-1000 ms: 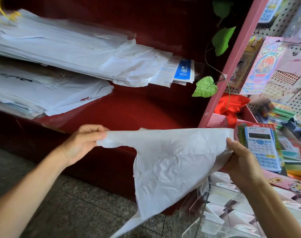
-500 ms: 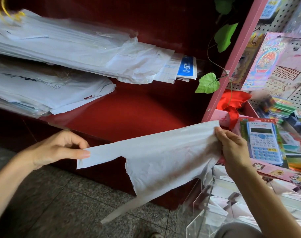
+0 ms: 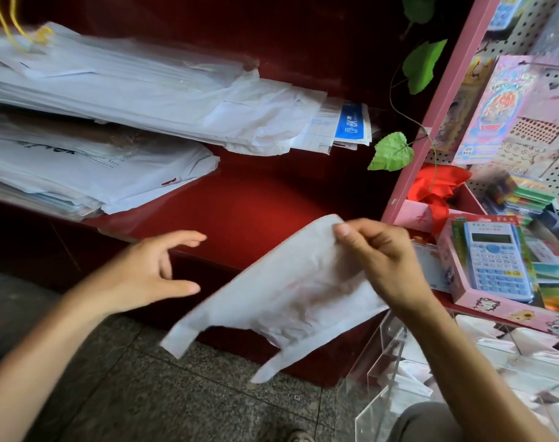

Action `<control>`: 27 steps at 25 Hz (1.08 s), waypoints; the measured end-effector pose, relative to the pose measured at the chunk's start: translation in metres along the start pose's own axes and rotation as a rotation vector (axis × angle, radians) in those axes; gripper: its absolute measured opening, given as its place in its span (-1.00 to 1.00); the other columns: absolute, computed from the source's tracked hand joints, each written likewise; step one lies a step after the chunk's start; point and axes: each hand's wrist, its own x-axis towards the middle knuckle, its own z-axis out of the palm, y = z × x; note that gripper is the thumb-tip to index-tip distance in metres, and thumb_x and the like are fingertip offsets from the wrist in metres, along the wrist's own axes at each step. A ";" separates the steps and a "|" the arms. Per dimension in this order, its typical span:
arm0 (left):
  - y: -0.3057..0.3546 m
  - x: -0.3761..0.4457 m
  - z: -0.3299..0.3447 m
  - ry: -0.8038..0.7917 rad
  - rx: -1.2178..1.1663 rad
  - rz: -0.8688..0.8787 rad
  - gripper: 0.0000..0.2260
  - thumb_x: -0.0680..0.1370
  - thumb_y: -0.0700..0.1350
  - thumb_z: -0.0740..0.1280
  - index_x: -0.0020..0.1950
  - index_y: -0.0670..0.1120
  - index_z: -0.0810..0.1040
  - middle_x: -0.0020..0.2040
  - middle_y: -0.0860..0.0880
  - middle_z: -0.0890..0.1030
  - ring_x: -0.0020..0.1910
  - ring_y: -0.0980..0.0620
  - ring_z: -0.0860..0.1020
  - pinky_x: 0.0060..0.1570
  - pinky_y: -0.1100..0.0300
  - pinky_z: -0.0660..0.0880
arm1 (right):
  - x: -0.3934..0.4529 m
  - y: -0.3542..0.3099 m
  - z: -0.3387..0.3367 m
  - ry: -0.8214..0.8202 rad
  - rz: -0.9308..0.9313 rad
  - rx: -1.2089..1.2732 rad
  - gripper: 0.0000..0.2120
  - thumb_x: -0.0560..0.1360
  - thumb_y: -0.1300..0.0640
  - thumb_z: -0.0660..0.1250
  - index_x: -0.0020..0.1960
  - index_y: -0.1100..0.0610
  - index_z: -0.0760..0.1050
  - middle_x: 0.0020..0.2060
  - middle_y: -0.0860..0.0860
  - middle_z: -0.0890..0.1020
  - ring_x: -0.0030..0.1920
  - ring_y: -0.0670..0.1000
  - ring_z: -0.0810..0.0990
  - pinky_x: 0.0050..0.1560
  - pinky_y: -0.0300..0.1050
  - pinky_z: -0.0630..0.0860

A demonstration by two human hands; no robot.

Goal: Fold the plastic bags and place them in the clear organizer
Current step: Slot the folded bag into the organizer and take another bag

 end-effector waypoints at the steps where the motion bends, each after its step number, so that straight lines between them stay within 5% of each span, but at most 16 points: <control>1: 0.013 0.001 0.012 -0.060 -0.023 0.021 -0.39 0.36 -0.11 0.59 0.23 0.38 0.43 0.02 0.50 0.54 -0.45 0.17 0.47 -0.36 0.33 0.43 | 0.000 -0.009 0.012 -0.095 -0.028 0.012 -0.80 0.56 0.12 0.34 -0.22 0.11 0.62 -0.39 -0.16 0.55 -0.34 -0.19 0.47 -0.31 -0.25 0.40; 2: 0.024 0.002 0.022 -0.113 -0.065 0.034 -0.46 0.37 -0.09 0.59 0.18 0.37 0.48 0.03 0.44 0.57 -0.48 0.15 0.43 -0.41 0.26 0.42 | -0.002 -0.019 0.023 -0.173 -0.050 0.021 -0.79 0.56 0.13 0.34 -0.24 0.10 0.60 -0.40 -0.16 0.54 -0.36 -0.19 0.45 -0.31 -0.27 0.39; 4: 0.030 0.008 0.038 -0.149 -0.116 0.026 -0.82 0.41 -0.07 0.56 -0.16 0.19 0.62 -0.27 0.22 0.64 -0.50 0.10 0.39 -0.44 0.21 0.32 | -0.003 -0.032 0.036 -0.254 -0.106 0.033 -0.75 0.58 0.12 0.33 -0.28 0.04 0.56 -0.40 -0.12 0.50 -0.36 -0.15 0.43 -0.32 -0.25 0.37; 6: 0.033 0.011 0.038 -0.069 -0.142 -0.022 -0.80 0.46 -0.08 0.51 -0.32 -0.02 0.57 -0.47 0.06 0.58 -0.51 0.04 0.47 -0.42 0.17 0.34 | 0.002 -0.034 0.038 -0.256 -0.065 0.144 -0.68 0.61 0.00 0.26 -0.28 0.03 0.59 -0.36 0.00 0.56 -0.31 -0.07 0.47 -0.28 -0.21 0.39; 9: 0.037 0.009 0.030 0.104 -0.253 -0.023 -0.85 0.50 -0.19 0.46 -0.20 0.04 0.69 -0.27 -0.03 0.71 -0.27 -0.05 0.67 -0.40 0.11 0.53 | 0.017 0.002 0.024 -0.151 0.480 0.350 -0.45 0.54 -0.33 0.14 -0.20 0.07 0.67 -0.21 0.15 0.68 -0.18 0.14 0.52 -0.18 -0.06 0.40; 12: 0.045 -0.001 0.018 0.305 -0.508 0.044 -0.60 0.44 -0.38 0.45 -0.26 0.17 0.72 -0.20 0.11 0.72 -0.17 0.09 0.66 -0.23 0.29 0.60 | 0.016 0.048 0.028 -0.347 0.850 0.072 -0.32 0.41 -0.42 0.30 0.14 0.16 0.62 0.05 0.21 0.68 -0.06 0.15 0.61 0.06 0.05 0.51; 14: 0.041 -0.004 0.010 0.328 -0.611 0.204 -0.79 0.38 -0.26 0.51 -0.19 0.07 0.74 0.04 0.15 0.70 0.09 0.17 0.63 0.10 0.26 0.57 | 0.011 0.050 0.056 -0.602 1.051 0.078 -0.41 0.56 -0.30 0.18 0.26 0.19 0.50 0.01 0.18 0.68 -0.10 0.19 0.68 0.02 0.17 0.61; 16: 0.033 -0.010 0.002 0.322 -0.632 0.338 -0.86 0.35 0.00 0.53 -0.13 0.03 0.75 0.28 0.07 0.61 0.34 0.01 0.51 0.34 0.13 0.44 | 0.009 0.042 0.089 -0.623 1.158 0.308 -0.41 0.56 -0.39 0.04 0.28 0.07 0.39 0.09 0.20 0.64 -0.01 0.27 0.66 -0.07 0.10 0.60; 19: 0.021 -0.012 -0.008 0.319 -0.622 0.403 -0.62 0.35 0.23 0.50 -0.15 -0.08 0.74 0.37 -0.04 0.54 0.42 -0.03 0.44 0.38 0.14 0.38 | 0.013 0.028 0.127 -0.388 1.090 0.597 -0.62 0.61 -0.15 0.20 0.23 0.13 0.44 0.07 0.21 0.60 0.08 0.22 0.61 0.06 0.06 0.56; 20: 0.019 -0.012 -0.011 0.308 -0.619 0.387 -0.59 0.36 0.20 0.49 -0.14 -0.15 0.74 0.38 -0.05 0.53 0.42 -0.02 0.44 0.36 0.16 0.40 | 0.017 0.022 0.131 -0.295 1.005 0.626 -0.77 0.60 0.06 0.28 0.21 0.13 0.49 0.01 0.19 0.62 0.02 0.19 0.61 0.04 0.03 0.57; 22: 0.012 -0.010 -0.017 0.257 -0.731 0.341 -0.67 0.39 0.00 0.46 -0.10 -0.27 0.71 0.38 -0.07 0.53 0.39 -0.03 0.47 0.28 0.19 0.46 | 0.029 0.015 0.130 -0.152 0.808 0.712 -0.71 0.52 0.36 0.30 0.18 0.11 0.55 -0.12 0.14 0.65 -0.14 0.12 0.64 -0.08 -0.04 0.60; 24: 0.007 -0.005 -0.024 0.197 -0.937 0.284 -0.74 0.32 -0.13 0.36 -0.11 -0.23 0.73 0.33 -0.11 0.57 0.37 -0.06 0.49 0.28 0.16 0.47 | 0.042 0.008 0.120 -0.074 0.622 0.812 -0.66 0.48 0.46 0.26 0.12 0.13 0.56 -0.24 0.07 0.64 -0.27 0.04 0.63 -0.17 -0.10 0.59; 27: -0.002 0.013 -0.019 0.397 -1.219 0.147 -0.79 0.42 -0.22 0.28 -0.18 -0.18 0.73 0.09 -0.15 0.69 0.22 -0.12 0.60 0.27 0.03 0.51 | 0.053 0.008 0.103 0.016 0.425 0.814 -0.66 0.45 0.52 0.26 -0.01 0.12 0.56 -0.36 -0.06 0.53 -0.36 -0.09 0.51 -0.23 -0.23 0.49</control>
